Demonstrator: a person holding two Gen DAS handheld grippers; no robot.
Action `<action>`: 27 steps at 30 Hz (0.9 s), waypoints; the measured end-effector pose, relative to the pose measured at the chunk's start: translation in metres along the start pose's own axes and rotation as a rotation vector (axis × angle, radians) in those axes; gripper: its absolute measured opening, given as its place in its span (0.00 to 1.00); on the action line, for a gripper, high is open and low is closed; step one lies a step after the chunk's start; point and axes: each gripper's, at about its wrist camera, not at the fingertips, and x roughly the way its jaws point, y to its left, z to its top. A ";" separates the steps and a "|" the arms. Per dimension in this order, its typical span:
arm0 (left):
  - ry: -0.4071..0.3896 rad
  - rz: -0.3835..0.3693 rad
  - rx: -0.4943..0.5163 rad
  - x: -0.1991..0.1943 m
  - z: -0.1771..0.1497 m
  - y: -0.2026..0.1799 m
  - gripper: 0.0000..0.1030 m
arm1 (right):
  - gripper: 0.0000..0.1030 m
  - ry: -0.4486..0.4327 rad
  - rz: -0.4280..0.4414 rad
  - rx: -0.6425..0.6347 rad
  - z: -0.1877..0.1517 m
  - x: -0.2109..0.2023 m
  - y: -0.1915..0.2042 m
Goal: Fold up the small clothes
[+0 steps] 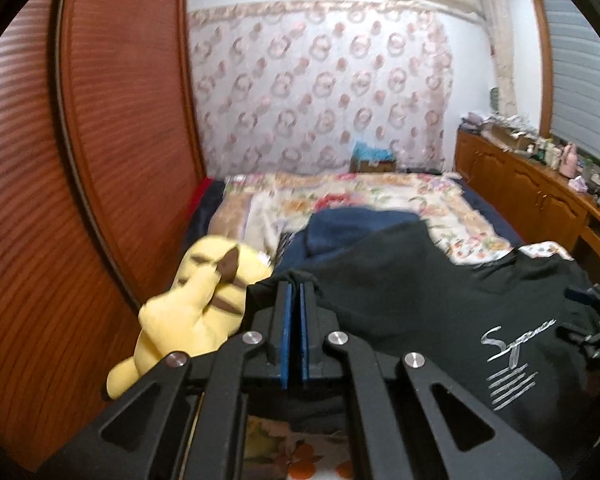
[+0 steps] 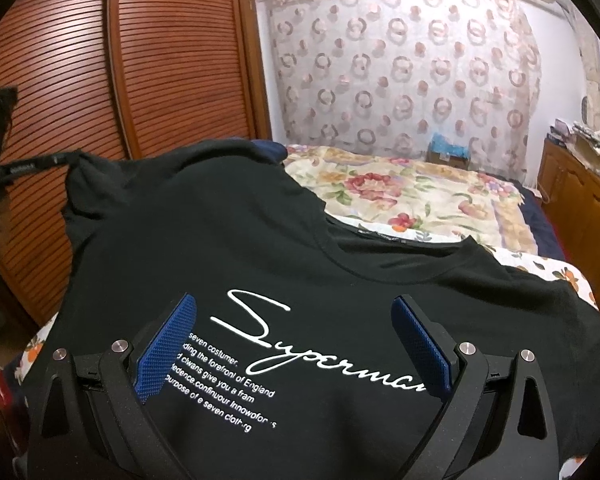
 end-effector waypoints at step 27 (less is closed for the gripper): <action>0.047 -0.245 0.146 -0.003 0.011 -0.120 0.54 | 0.97 -0.026 -0.085 0.081 -0.021 -0.047 -0.044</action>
